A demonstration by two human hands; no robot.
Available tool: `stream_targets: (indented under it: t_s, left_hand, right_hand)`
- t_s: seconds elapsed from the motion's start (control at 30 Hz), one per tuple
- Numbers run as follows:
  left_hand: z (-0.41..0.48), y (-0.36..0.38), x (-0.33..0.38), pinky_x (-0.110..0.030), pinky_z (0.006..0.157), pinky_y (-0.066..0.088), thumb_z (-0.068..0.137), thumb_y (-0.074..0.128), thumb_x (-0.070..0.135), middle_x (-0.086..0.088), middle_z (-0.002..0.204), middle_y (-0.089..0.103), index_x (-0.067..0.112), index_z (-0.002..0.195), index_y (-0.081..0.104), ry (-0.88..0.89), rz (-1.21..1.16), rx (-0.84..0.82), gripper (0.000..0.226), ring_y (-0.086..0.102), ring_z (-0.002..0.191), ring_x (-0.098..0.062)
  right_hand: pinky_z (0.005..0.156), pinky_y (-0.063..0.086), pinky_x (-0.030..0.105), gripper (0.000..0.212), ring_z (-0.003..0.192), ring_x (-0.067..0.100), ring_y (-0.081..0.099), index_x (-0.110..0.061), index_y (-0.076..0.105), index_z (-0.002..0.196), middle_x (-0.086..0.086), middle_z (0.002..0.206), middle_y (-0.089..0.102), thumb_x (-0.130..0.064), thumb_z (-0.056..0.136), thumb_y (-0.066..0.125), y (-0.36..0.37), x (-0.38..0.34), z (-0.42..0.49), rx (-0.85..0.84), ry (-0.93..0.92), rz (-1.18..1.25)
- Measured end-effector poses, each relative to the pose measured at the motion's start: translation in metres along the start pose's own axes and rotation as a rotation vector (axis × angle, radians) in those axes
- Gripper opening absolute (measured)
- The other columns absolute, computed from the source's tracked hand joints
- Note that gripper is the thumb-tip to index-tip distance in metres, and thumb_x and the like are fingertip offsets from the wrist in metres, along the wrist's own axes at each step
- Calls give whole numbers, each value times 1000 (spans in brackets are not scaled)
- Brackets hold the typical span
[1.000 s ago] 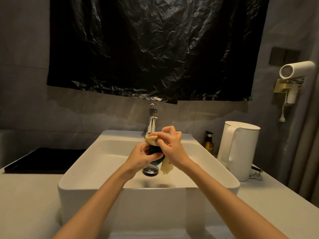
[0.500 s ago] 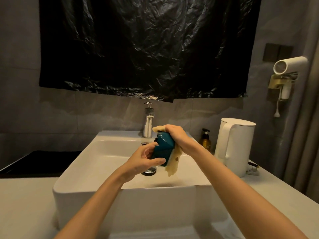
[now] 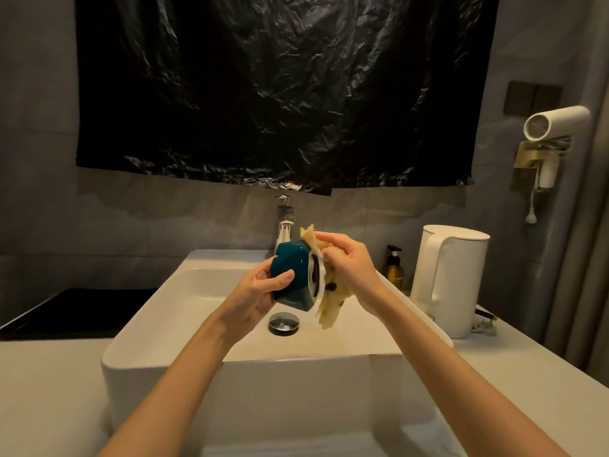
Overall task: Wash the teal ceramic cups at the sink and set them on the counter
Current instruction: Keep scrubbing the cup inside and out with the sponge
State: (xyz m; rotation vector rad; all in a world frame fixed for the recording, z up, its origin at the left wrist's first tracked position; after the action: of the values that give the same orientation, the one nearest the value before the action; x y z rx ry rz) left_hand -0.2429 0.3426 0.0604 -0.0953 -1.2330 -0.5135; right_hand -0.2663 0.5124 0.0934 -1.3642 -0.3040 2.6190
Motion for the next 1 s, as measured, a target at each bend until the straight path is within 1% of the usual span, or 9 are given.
stream_targets:
  t_s: [0.13, 0.27, 0.33, 0.4, 0.47, 0.57, 0.7, 0.87, 1.0]
  left_hand:
    - [-1, 4, 2, -25, 82, 54, 77, 62, 22, -10, 110, 64, 10, 123, 52, -10, 38, 9, 48, 61, 106, -23]
    - [-4, 7, 4, -22, 76, 54, 74, 61, 22, -8, 104, 65, 11, 120, 53, -35, 3, 39, 48, 62, 101, -22]
    - [-6, 6, 5, -22, 75, 55, 75, 61, 21, -8, 100, 66, 10, 118, 55, -25, -44, 46, 45, 62, 97, -20]
    - [-7, 5, 8, -23, 72, 55, 79, 62, 18, -8, 95, 68, 10, 114, 57, -2, -98, 57, 37, 63, 93, -20]
    - [-8, 5, 10, -23, 68, 56, 86, 59, 13, -7, 90, 68, 10, 109, 59, 11, -138, 94, 23, 63, 90, -20]
    - [-9, 8, 11, -20, 61, 55, 93, 46, 10, -7, 88, 66, 11, 104, 59, 10, -172, 152, 18, 62, 86, -20]
    - [-11, 7, 13, -22, 62, 56, 92, 46, 11, -7, 86, 69, 11, 102, 62, 25, -196, 146, 19, 65, 83, -18]
    - [-9, 6, 11, -23, 66, 57, 93, 46, 13, -8, 90, 66, 12, 106, 60, 0, -232, 173, 19, 60, 91, -20]
    - [-7, 4, 10, -22, 69, 57, 93, 46, 13, -9, 96, 64, 13, 107, 60, -15, -237, 194, 20, 58, 94, -20]
  right_hand:
    - [79, 52, 14, 18, 99, 3, 56, -22, 70, 104, -16, 102, 57, -27, 89, 64, 11, 3, -10, 66, -228, -71]
    - [87, 54, 21, 21, 101, 5, 58, -16, 70, 110, -14, 106, 59, -22, 92, 59, 9, 8, -3, 169, -120, -70]
    - [86, 54, 21, 26, 97, -1, 59, -23, 65, 118, -18, 107, 62, -16, 95, 55, 14, 8, -10, 141, -220, -60]
    - [79, 51, 18, 37, 90, 7, 56, -36, 55, 124, -22, 116, 60, -11, 96, 51, 19, 8, -19, 87, -394, -164]
    - [76, 48, 21, 45, 87, 14, 50, -43, 46, 127, -21, 119, 58, -9, 97, 47, 19, 13, -19, 55, -451, -305]
    - [80, 48, 27, 44, 90, 16, 48, -43, 41, 129, -12, 110, 62, -10, 99, 44, 17, 18, -10, 68, -298, -322]
    - [78, 43, 20, 50, 83, 16, 48, -37, 40, 135, -9, 136, 55, -5, 96, 44, 24, 13, -19, -1, -508, -378]
    - [91, 51, 20, 43, 110, 15, 56, -29, 50, 135, -7, 126, 61, -7, 99, 43, 19, 20, -4, -28, -292, -275]
    - [69, 48, 4, 41, 88, 5, 57, -24, 48, 136, -4, 117, 63, -8, 99, 45, 16, 26, -11, -31, -175, -277]
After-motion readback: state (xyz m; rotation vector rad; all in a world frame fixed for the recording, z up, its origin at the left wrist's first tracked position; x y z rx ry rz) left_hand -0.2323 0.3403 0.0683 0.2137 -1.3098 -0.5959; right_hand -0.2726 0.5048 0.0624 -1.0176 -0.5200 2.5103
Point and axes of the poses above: each hand's wrist, its own z-axis towards the middle knuckle, its own y-axis out of the palm, x = y × z, the point moved 1 cm from there along z, towards the middle knuckle
